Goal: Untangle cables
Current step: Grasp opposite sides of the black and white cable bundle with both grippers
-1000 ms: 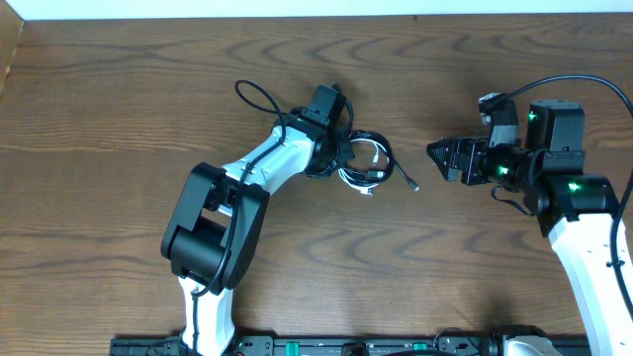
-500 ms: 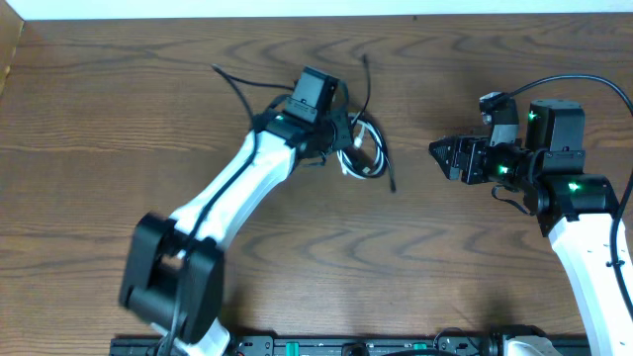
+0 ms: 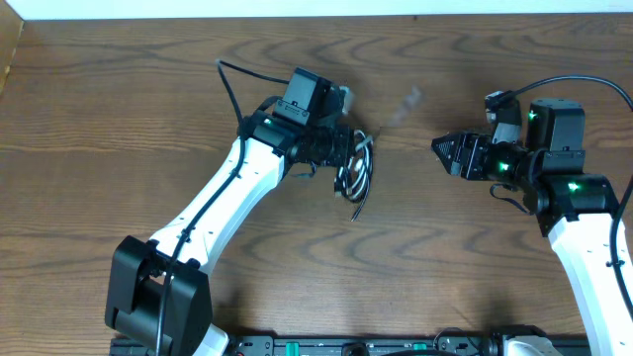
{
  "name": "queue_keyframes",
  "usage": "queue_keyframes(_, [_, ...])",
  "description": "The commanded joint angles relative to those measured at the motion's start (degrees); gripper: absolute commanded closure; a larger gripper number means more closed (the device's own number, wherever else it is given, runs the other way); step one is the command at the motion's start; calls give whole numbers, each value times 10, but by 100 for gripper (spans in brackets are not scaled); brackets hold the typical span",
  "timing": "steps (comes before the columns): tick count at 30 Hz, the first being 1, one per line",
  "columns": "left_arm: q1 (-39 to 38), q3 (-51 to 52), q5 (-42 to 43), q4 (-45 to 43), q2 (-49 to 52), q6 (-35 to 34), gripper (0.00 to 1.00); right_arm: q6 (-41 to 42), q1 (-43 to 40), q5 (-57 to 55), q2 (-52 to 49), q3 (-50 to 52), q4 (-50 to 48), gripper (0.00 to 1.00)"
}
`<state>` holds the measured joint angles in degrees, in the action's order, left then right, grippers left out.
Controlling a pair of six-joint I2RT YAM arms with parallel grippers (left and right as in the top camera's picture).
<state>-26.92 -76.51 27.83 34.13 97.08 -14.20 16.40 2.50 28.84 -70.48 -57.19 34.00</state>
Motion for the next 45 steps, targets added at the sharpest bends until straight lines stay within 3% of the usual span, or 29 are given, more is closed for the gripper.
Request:
queue_keyframes(1, [2,-7,96,1,-5,72,93,38,12,2,0,-9,-1,38])
queue_keyframes(8, [2,-6,106,-3,-5,47,93,50,25,2,0,-9,-4,41])
queue_keyframes(20, [2,-6,105,-60,-5,-106,92,156,76,-26,-78,-9,-29,51])
queue_keyframes(26, [7,-7,107,-75,-5,-127,93,171,94,-14,-132,-9,-74,50])
queue_keyframes(38, [34,-7,239,-112,-5,-127,92,254,110,45,-187,-9,-195,50])
queue_keyframes(45, [34,-7,240,-133,-5,-151,92,280,126,48,-211,-9,-246,50])
